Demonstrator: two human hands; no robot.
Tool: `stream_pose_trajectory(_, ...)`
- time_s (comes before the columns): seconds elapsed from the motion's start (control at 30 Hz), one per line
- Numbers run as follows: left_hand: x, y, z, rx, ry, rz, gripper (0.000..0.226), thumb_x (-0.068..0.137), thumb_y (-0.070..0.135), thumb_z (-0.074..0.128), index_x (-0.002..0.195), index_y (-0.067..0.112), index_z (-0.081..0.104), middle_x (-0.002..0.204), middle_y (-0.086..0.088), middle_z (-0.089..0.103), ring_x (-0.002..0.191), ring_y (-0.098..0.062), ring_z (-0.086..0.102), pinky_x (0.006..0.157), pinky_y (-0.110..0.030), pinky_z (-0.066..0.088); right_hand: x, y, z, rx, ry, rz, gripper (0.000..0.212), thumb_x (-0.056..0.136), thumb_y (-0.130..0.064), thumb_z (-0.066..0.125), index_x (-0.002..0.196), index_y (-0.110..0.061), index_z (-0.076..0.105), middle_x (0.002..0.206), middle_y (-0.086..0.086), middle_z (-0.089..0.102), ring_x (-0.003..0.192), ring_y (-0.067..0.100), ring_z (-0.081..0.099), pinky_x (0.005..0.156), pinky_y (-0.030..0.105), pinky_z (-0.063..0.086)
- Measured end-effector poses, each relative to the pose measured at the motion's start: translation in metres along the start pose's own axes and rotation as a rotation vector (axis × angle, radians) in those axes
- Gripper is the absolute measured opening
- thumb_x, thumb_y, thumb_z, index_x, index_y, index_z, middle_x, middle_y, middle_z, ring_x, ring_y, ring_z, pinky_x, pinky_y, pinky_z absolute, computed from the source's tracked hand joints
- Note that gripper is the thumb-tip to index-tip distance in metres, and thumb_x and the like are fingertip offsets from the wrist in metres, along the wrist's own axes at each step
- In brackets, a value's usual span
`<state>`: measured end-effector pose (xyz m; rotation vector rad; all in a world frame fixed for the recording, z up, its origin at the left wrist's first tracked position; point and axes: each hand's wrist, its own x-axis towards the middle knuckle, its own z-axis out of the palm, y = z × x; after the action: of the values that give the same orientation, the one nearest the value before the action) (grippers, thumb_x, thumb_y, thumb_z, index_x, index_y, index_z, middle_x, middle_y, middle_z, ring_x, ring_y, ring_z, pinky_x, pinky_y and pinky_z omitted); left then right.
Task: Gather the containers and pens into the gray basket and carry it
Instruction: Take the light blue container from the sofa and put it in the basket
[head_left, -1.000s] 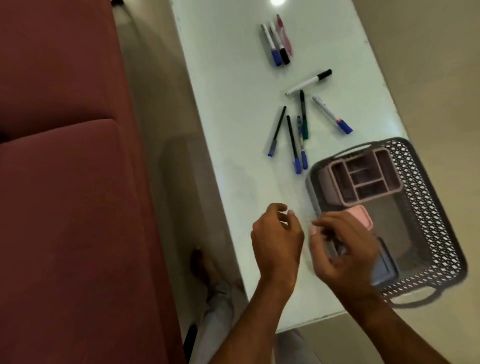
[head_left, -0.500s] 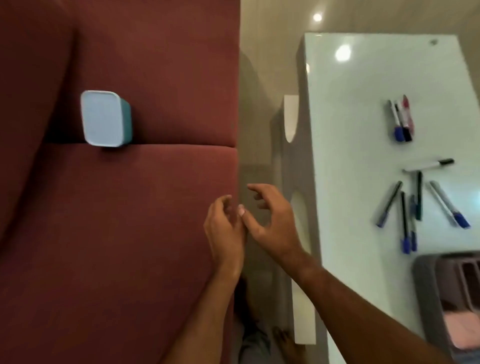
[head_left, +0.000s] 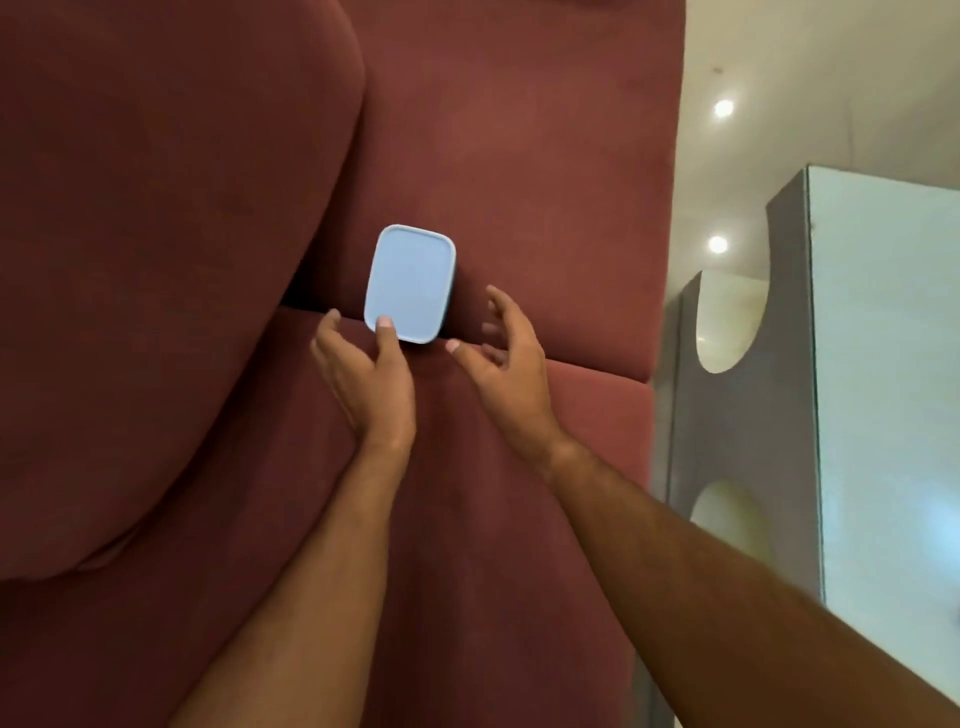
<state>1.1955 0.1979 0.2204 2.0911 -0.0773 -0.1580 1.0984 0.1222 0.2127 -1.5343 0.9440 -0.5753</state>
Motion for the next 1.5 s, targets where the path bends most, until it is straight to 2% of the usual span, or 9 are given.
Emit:
stream_pose_trajectory(0.07, 0.019, 0.001, 0.008, -0.036, -0.044, -0.049, 0.058, 0.1, 0.027, 0.06, 0.148, 0.001, 0.043, 0.152, -0.015, 0.048, 0.141, -0.027, 0.047, 0.119, -0.038, 0.034, 0.014, -0.004, 0.015, 0.033, 0.004, 0.035, 0.076, 0.089, -0.015, 0.077, 0.155, -0.019, 0.041, 0.153, 0.002, 0.046, 0.128, 0.014, 0.054, 0.099, 0.021, 0.051)
stream_pose_trajectory(0.23, 0.052, -0.003, 0.023, -0.127, -0.194, -0.141, 0.052, 0.102, 0.034, 0.055, 0.145, 0.007, 0.05, 0.146, -0.009, 0.057, 0.133, -0.022, 0.056, 0.112, -0.035, 0.044, 0.041, -0.004, 0.046, 0.034, 0.025, 0.103, 0.078, 0.091, -0.015, 0.073, 0.158, -0.018, 0.033, 0.156, 0.006, 0.044, 0.137, 0.021, 0.053, 0.114, 0.043, 0.047)
stream_pose_trajectory(0.5, 0.055, -0.016, 0.033, -0.168, -0.273, -0.13, 0.028, 0.1, 0.027, 0.057, 0.123, 0.013, 0.059, 0.112, 0.004, 0.066, 0.099, -0.011, 0.066, 0.082, -0.024, 0.054, 0.046, 0.012, 0.056, -0.019, 0.034, 0.097, 0.065, 0.091, -0.005, 0.065, 0.151, -0.015, 0.043, 0.141, 0.007, 0.059, 0.133, 0.025, 0.055, 0.111, 0.049, 0.047)
stream_pose_trajectory(0.67, 0.027, -0.007, 0.043, -0.143, -0.243, -0.128, 0.026, 0.097, 0.036, 0.06, 0.11, 0.018, 0.046, 0.119, -0.005, 0.062, 0.106, -0.018, 0.065, 0.091, -0.036, 0.057, 0.033, 0.014, 0.031, 0.015, 0.079, 0.069, 0.063, 0.091, -0.003, 0.065, 0.15, -0.013, 0.044, 0.144, 0.007, 0.057, 0.134, 0.025, 0.055, 0.112, 0.049, 0.046)
stream_pose_trajectory(0.87, -0.036, 0.021, 0.058, -0.101, -0.301, -0.055, 0.025, 0.1, 0.036, 0.057, 0.111, 0.016, 0.046, 0.123, -0.009, 0.058, 0.113, -0.023, 0.06, 0.098, -0.041, 0.052, -0.003, 0.012, -0.039, 0.068, 0.153, 0.045, 0.062, 0.094, -0.007, 0.069, 0.15, -0.015, 0.046, 0.144, 0.004, 0.058, 0.131, 0.018, 0.058, 0.104, 0.042, 0.054)
stream_pose_trajectory(1.07, -0.149, 0.042, 0.079, -0.052, -0.448, 0.007, 0.038, 0.104, 0.035, 0.054, 0.132, 0.01, 0.056, 0.129, -0.004, 0.049, 0.113, -0.013, 0.054, 0.1, -0.027, 0.045, -0.063, 0.027, -0.138, 0.097, 0.26, 0.08, 0.06, 0.096, -0.015, 0.071, 0.15, -0.022, 0.047, 0.142, -0.001, 0.06, 0.127, 0.017, 0.061, 0.101, 0.046, 0.057)
stream_pose_trajectory(1.23, -0.27, 0.054, 0.098, 0.029, -0.498, 0.022, 0.042, 0.104, 0.037, 0.053, 0.135, 0.009, 0.053, 0.131, -0.004, 0.047, 0.117, -0.017, 0.054, 0.096, -0.027, 0.046, -0.126, 0.041, -0.231, 0.109, 0.338, 0.131, 0.053, 0.098, -0.033, 0.068, 0.147, -0.033, 0.049, 0.14, -0.016, 0.06, 0.123, -0.003, 0.06, 0.087, 0.014, 0.058)
stream_pose_trajectory(1.37, -0.37, 0.064, 0.109, 0.074, -0.56, 0.049, 0.042, 0.103, 0.038, 0.053, 0.133, 0.009, 0.054, 0.13, -0.007, 0.05, 0.12, -0.022, 0.054, 0.103, -0.039, 0.049, -0.177, 0.056, -0.311, 0.049, 0.441, 0.192, 0.055, 0.099, -0.043, 0.062, 0.15, -0.031, 0.046, 0.146, -0.01, 0.056, 0.128, 0.01, 0.059, 0.1, 0.032, 0.059)
stream_pose_trajectory(1.5, -0.458, 0.069, 0.113, 0.011, -0.665, 0.039, 0.037, 0.102, 0.038, 0.054, 0.128, 0.012, 0.054, 0.123, -0.001, 0.05, 0.112, -0.018, 0.057, 0.094, -0.036, 0.055, -0.229, 0.066, -0.382, 0.022, 0.558, 0.167, 0.043, 0.098, -0.044, 0.058, 0.14, -0.035, 0.055, 0.133, -0.015, 0.063, 0.121, 0.006, 0.063, 0.092, 0.028, 0.061)
